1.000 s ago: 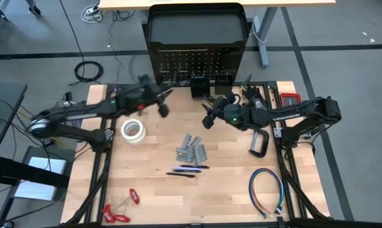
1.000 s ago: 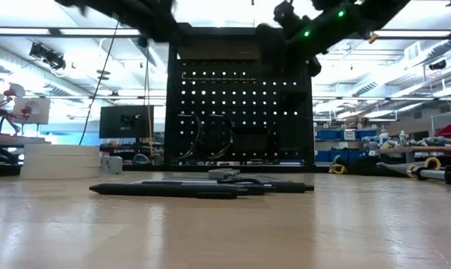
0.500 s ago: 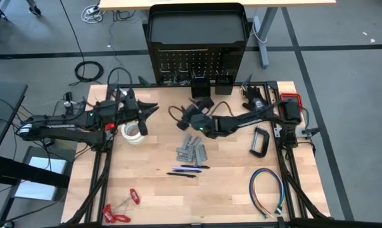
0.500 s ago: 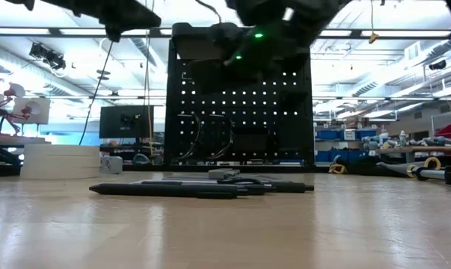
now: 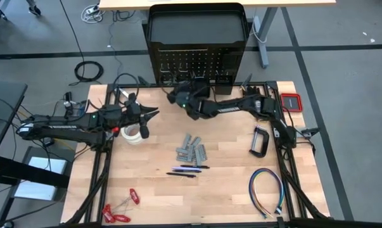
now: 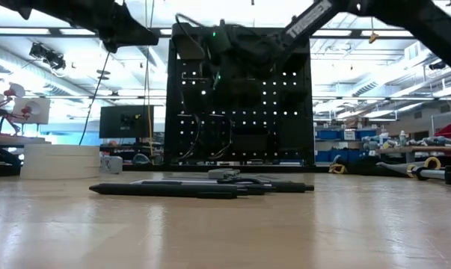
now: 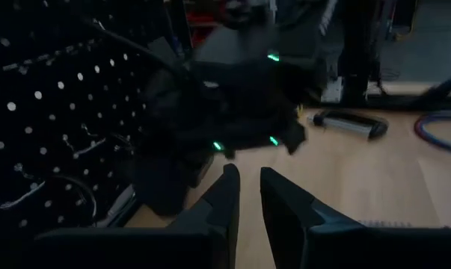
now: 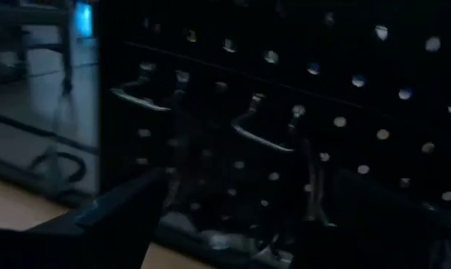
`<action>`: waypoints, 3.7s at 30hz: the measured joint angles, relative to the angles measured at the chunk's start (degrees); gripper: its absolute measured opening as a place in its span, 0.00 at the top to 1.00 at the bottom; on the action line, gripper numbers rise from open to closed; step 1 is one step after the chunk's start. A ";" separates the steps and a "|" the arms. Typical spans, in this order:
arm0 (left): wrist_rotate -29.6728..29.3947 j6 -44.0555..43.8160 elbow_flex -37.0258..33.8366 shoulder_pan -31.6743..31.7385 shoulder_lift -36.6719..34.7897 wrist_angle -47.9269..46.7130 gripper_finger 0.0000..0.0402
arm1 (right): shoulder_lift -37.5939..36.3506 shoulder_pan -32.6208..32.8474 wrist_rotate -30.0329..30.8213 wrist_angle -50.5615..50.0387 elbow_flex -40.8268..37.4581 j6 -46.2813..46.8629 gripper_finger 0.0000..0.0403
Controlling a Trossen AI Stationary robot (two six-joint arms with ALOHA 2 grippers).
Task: Hang tools onto peg board
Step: Hang the black safety glasses on the peg board, then put the black pen into the left black bin on the peg board
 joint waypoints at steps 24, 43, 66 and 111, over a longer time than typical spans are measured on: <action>-0.07 1.47 0.00 0.02 -0.01 -1.11 0.85 | 1.50 -6.22 -7.17 -9.23 1.20 20.77 0.07; 0.15 1.32 0.00 0.02 -0.02 1.52 0.85 | 1.42 -9.58 -12.70 -30.66 9.79 29.93 0.12; 0.26 1.45 0.00 0.02 -0.02 1.41 0.85 | 1.42 -10.51 -16.18 -29.75 9.79 26.58 0.43; -3.31 1.06 0.07 0.02 -5.44 -6.63 0.84 | -15.76 18.90 -24.58 -76.28 9.66 30.79 0.16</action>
